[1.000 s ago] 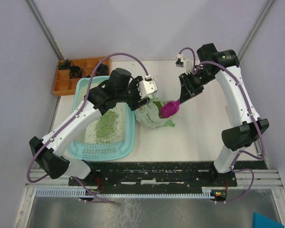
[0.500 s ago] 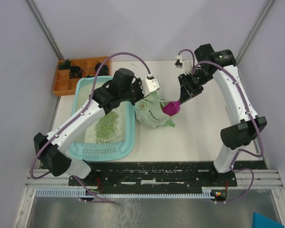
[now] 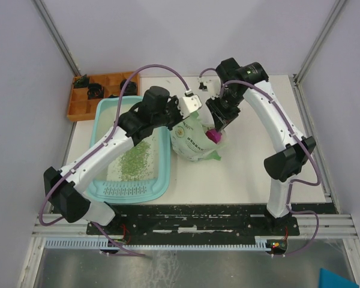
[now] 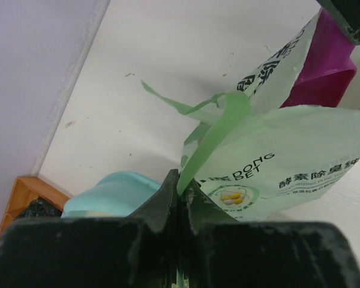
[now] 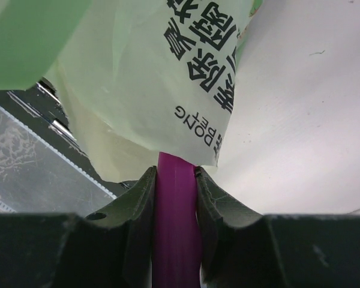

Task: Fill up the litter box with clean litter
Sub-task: 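Scoop the cat litter from the cat litter bag.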

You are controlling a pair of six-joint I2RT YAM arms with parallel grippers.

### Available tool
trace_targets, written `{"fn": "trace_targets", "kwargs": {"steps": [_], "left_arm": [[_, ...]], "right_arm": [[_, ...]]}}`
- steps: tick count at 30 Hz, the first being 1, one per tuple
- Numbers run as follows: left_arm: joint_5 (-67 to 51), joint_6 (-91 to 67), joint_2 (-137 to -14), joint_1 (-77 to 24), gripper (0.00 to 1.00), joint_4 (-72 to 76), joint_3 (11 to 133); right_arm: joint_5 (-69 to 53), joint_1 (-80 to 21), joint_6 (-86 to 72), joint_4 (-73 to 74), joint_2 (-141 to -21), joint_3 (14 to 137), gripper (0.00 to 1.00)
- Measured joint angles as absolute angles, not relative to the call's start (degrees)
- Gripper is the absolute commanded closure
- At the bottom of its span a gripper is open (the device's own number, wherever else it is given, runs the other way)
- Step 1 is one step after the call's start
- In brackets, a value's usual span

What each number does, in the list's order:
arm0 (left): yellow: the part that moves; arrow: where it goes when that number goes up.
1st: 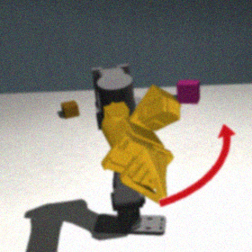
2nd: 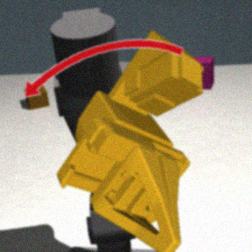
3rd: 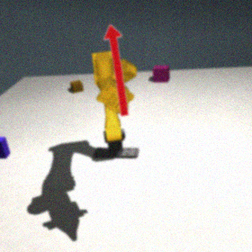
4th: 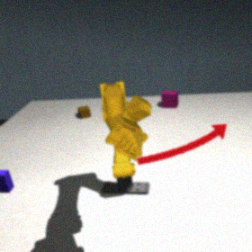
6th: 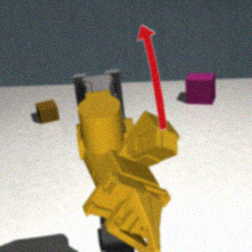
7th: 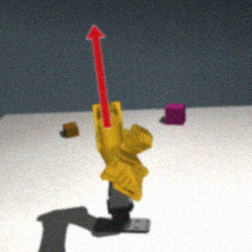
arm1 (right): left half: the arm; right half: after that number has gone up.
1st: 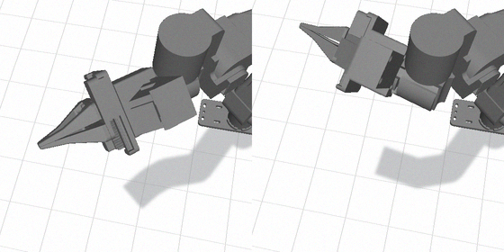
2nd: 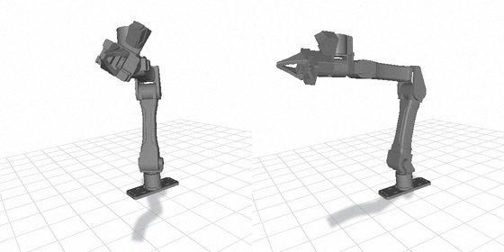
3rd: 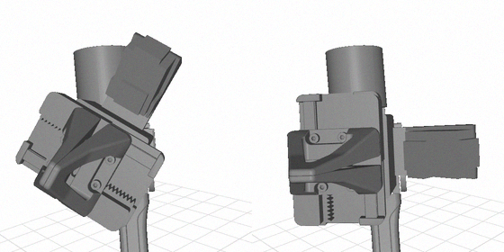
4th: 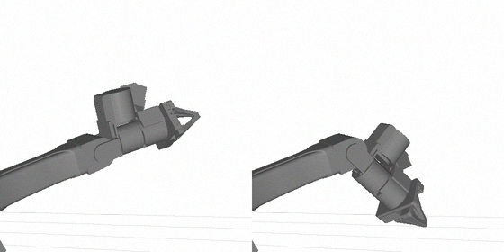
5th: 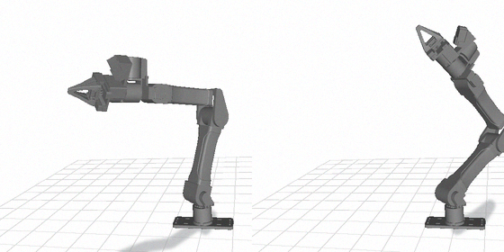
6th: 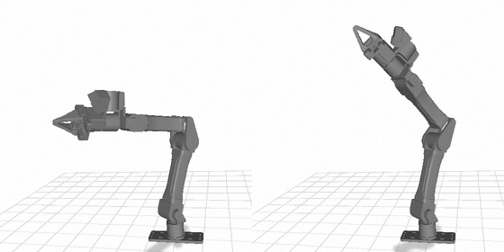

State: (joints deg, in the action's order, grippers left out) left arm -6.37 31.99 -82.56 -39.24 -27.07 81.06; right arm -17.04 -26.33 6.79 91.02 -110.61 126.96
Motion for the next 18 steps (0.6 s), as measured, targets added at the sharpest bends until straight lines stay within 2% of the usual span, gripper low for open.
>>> {"fn": "trace_targets", "kwargs": {"steps": [5,18], "left_arm": [[-6.09,31.44,-82.56,-39.24,0.97,-25.98,80.60],[-5.87,30.02,-84.79,-39.35,0.97,-26.94,82.83]], "right_arm": [[-16.05,-27.64,6.66,91.48,-112.71,129.91,0.98],[-22.59,-25.76,4.47,84.05,-111.07,124.38,0.98]]}}
